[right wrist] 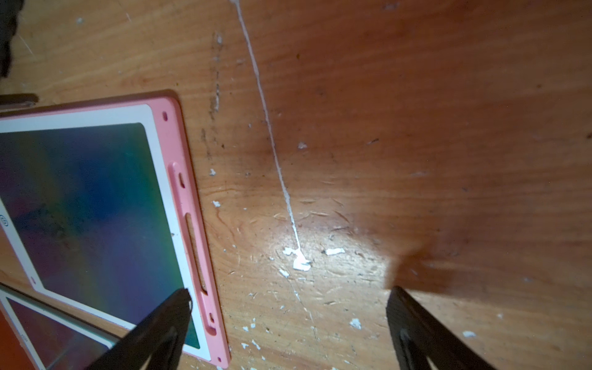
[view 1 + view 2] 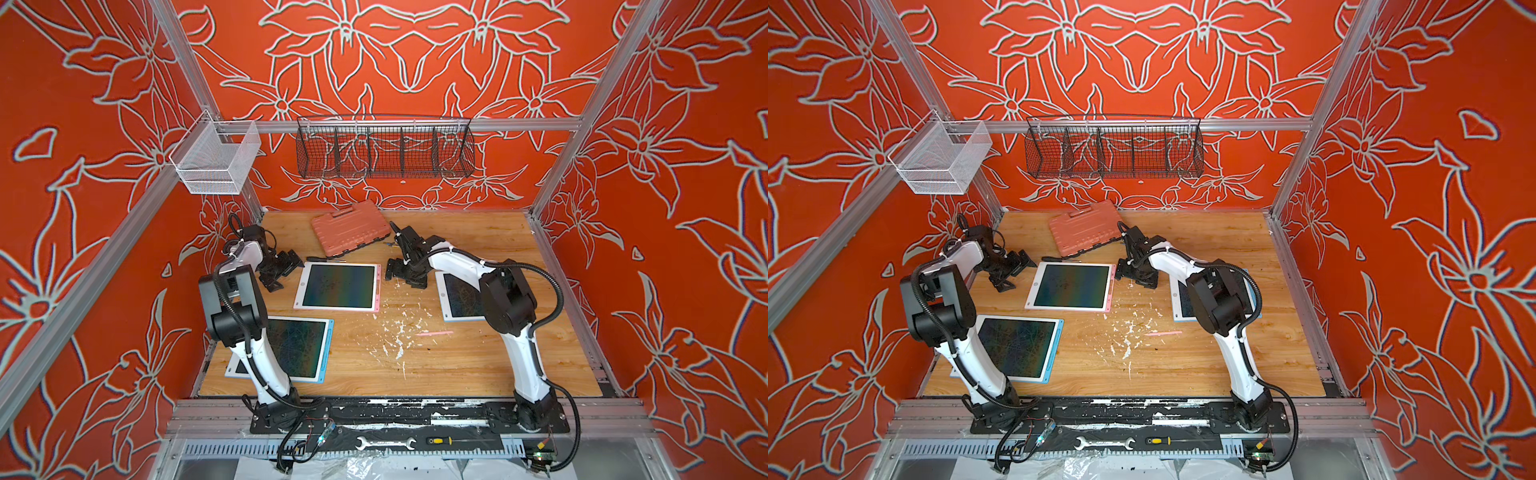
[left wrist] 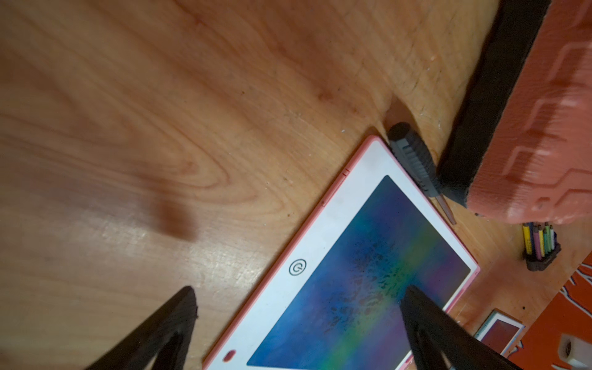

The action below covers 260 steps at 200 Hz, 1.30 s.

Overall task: Place the stylus back onto the writing tablet
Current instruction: Move the writing tablet to the center of the board.

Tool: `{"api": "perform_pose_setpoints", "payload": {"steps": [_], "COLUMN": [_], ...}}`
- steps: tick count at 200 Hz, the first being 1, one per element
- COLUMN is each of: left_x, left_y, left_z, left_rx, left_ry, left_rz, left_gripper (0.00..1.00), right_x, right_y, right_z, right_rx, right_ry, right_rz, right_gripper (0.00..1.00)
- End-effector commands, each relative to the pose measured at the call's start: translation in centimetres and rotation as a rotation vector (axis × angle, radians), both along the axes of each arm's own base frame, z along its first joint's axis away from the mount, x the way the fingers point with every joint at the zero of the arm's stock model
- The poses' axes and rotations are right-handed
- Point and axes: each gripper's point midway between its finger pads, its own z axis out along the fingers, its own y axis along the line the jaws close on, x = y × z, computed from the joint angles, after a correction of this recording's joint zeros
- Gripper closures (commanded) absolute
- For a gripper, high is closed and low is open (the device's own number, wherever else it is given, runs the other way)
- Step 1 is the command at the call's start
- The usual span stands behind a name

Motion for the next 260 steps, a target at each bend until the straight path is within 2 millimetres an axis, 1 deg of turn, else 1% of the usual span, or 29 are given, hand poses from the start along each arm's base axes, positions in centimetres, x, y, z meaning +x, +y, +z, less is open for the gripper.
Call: {"api": "perform_pose_setpoints", "payload": {"steps": [1, 38, 80, 116, 193, 214, 260], "left_x": [-0.5, -0.6, -0.6, -0.8, -2.9, -3.4, -4.1], "left_y": [-0.4, -1.6, -2.8, -3.9, -6.9, -7.5, -8.8], "left_z": [0.2, -0.4, -1.7, -1.8, -3.0, -3.5, -3.6], "left_rx": [-0.014, -0.042, -0.049, -0.047, -0.054, -0.068, -0.084], "left_ry": [0.005, 0.006, 0.034, 0.045, 0.088, 0.099, 0.098], "left_rz": [-0.012, -0.012, -0.043, -0.072, -0.126, -0.13, -0.157], "left_gripper": [0.03, 0.03, 0.03, 0.03, 0.03, 0.03, 0.03], "right_x": [0.0, 0.2, 0.4, 0.4, 0.1, 0.0, -0.4], "right_y": [-0.2, -0.1, 0.5, 1.0, 1.5, 1.3, 1.3], "right_z": [-1.1, -1.6, -2.2, -2.9, -4.5, -5.0, -6.0], "right_rx": [-0.008, -0.01, 0.019, 0.031, 0.047, 0.042, 0.032], "right_ry": [0.027, 0.033, 0.04, 0.053, 0.099, 0.111, 0.13], "right_rz": [-0.01, -0.012, -0.016, -0.009, -0.015, -0.024, -0.026], "right_gripper": [0.03, 0.03, 0.03, 0.03, 0.03, 0.03, 0.03]}}
